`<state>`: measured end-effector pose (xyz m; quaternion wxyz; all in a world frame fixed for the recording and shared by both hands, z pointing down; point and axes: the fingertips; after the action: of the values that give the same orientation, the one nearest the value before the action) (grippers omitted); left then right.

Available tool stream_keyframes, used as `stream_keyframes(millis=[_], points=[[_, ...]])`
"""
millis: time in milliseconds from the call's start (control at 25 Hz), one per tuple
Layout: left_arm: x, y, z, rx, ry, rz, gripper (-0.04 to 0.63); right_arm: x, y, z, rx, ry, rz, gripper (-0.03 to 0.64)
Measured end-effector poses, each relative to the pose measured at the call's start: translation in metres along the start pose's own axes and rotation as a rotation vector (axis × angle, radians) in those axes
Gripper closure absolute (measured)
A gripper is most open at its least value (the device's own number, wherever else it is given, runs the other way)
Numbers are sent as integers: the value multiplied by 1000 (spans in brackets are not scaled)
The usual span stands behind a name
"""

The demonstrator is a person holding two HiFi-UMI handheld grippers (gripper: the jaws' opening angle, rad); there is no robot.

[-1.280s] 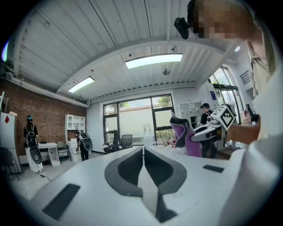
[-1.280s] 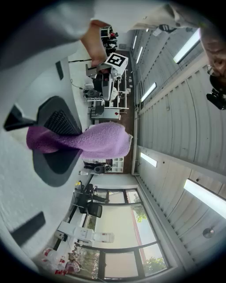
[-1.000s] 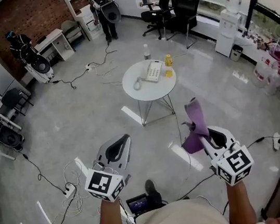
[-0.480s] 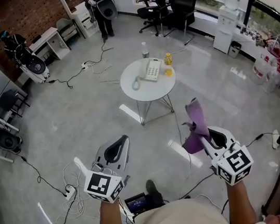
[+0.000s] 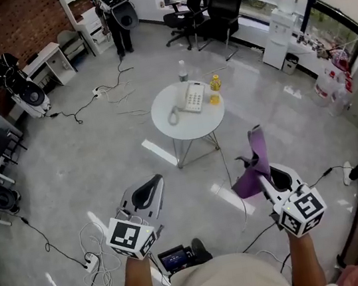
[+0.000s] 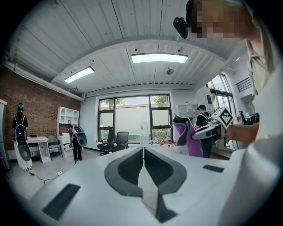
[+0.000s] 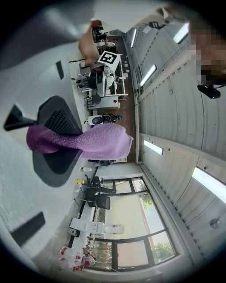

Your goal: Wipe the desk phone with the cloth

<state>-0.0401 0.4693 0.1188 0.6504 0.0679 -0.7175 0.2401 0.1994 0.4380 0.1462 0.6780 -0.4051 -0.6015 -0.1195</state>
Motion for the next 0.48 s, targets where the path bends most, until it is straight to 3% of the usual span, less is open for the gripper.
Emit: stream_keyframes(millis=[200, 480], points=[[6, -3, 38, 48, 3, -17, 583, -17, -24, 10, 62, -1, -4, 541], [15, 7, 69, 50, 29, -25, 583, -28, -48, 18, 92, 21, 12, 541]])
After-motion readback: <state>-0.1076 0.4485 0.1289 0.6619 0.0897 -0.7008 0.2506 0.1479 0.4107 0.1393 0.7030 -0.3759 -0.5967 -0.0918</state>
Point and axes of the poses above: the fingertips, and each gripper's own axes: y backward along the fingers, z to its left, x out of its underside, and after that the axes turned 9 degrees about z, right-handed
